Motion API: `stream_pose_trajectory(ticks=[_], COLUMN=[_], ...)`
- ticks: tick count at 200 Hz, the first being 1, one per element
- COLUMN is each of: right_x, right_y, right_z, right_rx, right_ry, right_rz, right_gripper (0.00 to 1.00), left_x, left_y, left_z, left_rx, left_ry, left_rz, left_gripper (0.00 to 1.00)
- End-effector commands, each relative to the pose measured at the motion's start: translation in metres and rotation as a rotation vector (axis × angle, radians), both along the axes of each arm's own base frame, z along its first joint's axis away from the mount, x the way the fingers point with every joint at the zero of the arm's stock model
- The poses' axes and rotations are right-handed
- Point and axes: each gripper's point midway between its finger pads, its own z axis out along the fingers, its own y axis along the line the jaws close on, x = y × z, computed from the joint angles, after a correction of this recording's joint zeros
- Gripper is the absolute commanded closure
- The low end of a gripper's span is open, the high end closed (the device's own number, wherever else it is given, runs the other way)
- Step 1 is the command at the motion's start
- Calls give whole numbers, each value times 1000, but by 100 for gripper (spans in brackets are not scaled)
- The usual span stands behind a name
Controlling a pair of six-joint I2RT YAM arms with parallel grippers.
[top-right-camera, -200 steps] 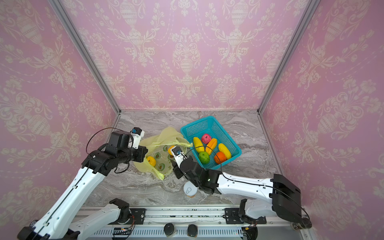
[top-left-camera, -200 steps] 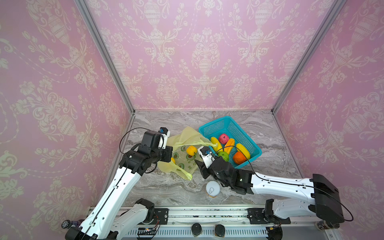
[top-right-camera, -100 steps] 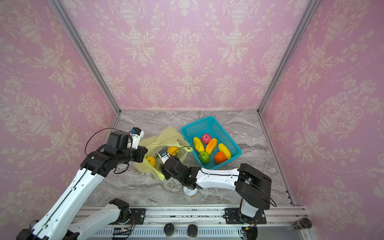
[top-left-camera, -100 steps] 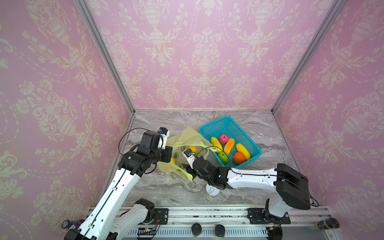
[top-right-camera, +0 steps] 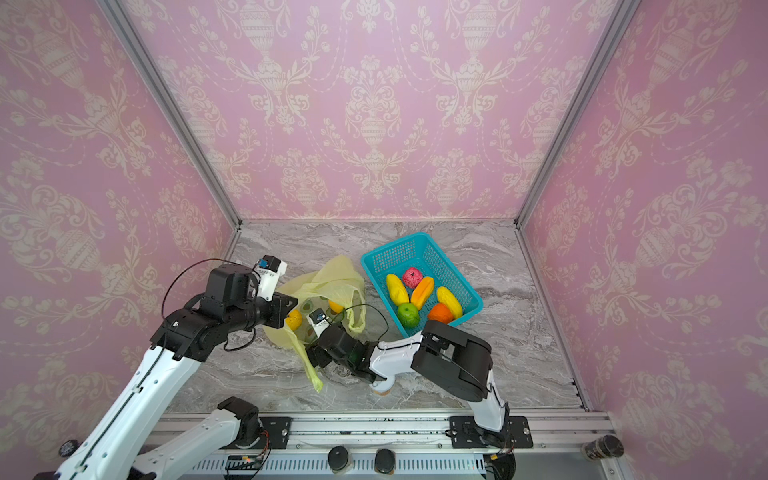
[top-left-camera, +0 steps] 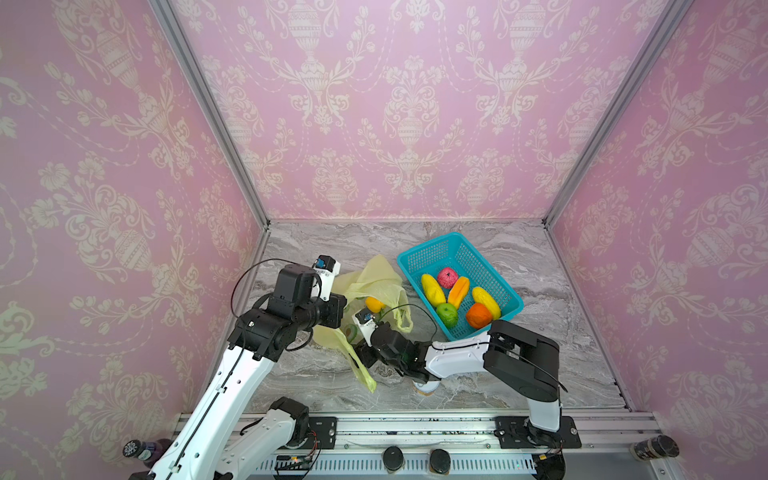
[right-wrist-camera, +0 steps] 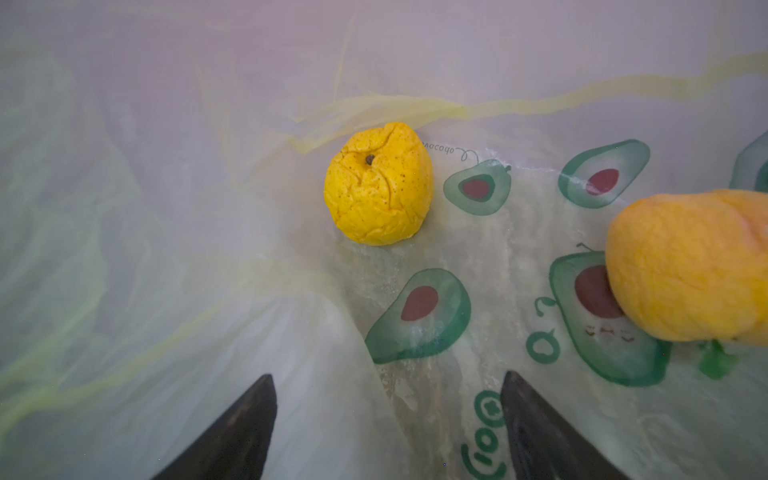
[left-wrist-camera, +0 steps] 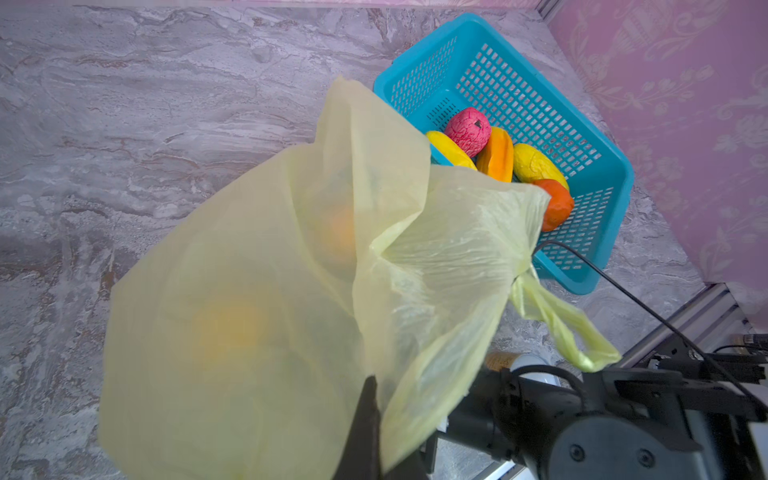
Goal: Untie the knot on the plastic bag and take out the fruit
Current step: 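Lower the right gripper toward the wrinkled round yellow fruit in the bag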
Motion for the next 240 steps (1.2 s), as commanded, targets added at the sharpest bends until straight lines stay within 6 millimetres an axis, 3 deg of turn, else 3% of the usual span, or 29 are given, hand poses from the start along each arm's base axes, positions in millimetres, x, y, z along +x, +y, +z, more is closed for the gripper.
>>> stream_pose_trajectory(ticks=[1, 54, 103, 107, 165, 189, 215, 240], right_x=[16, 14, 34, 38, 38, 52, 76, 88], right_y=[13, 35, 46, 55, 80, 76, 50, 41], right_z=[19, 23, -2, 9, 8, -9, -40, -48], right_rx=[158, 297, 254, 285, 351, 276, 95, -11], right_ry=[9, 30, 99, 97, 164, 179, 184, 169], right_rz=[-29, 58, 4, 15, 112, 18, -179, -251], right_gripper=[8, 0, 0, 0, 0, 0, 1, 10], left_x=[-6, -15, -26, -26, -28, -29, -28, -28], left_y=[-9, -28, -41, -41, -45, -43, -42, -43], left_z=[9, 17, 19, 19, 13, 13, 13, 13], left_rx=[-64, -159, -149, -146, -114, -113, -105, -112], left_ry=[-11, -8, -21, -22, -4, -10, -16, -9], left_rz=[-40, -133, -201, -201, -215, -211, -203, -209], left_gripper=[100, 100, 100, 100, 100, 100, 100, 100])
